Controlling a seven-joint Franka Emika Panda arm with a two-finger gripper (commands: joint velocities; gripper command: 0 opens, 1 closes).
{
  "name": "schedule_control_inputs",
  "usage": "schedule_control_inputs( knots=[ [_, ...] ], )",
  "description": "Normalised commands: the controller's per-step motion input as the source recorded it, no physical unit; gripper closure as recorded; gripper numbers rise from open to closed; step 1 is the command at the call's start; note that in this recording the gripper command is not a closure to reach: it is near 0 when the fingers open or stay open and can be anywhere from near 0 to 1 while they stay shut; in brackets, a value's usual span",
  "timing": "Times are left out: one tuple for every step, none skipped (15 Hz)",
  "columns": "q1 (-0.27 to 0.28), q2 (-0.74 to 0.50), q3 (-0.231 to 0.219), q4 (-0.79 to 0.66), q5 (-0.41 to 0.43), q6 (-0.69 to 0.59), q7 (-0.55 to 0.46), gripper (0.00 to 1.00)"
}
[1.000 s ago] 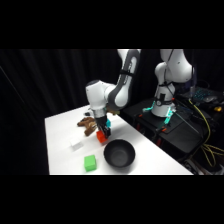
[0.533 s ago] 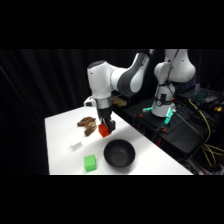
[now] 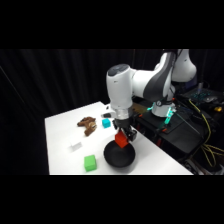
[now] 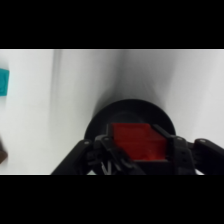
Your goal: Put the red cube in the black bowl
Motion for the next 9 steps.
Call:
schedule_control_inputs(
  knots=[
    [0.063,0.13,0.055,0.05,-0.033,0.04,0.00,1.00],
    [0.028,0.17,0.038,0.09,-0.028,0.08,-0.07,1.00],
    [-0.002,0.20,0.017,0.11,-0.040,0.14,-0.12,1.00],
    [-0.027,0.22,-0.009,0.13,-0.069,0.20,-0.16,1.00],
    [-0.055,0.25,-0.026,0.16,-0.071,0.21,-0.20,1.00],
    [-0.070,0.24,-0.031,0.16,-0.065,0.22,-0.22,1.00],
    [-0.076,0.24,-0.033,0.17,-0.065,0.20,-0.22,1.00],
    [-0.080,0.23,-0.039,0.18,-0.058,0.16,-0.19,0.00],
    [-0.090,0.19,-0.032,0.17,-0.041,0.15,-0.19,0.00]
  ],
)
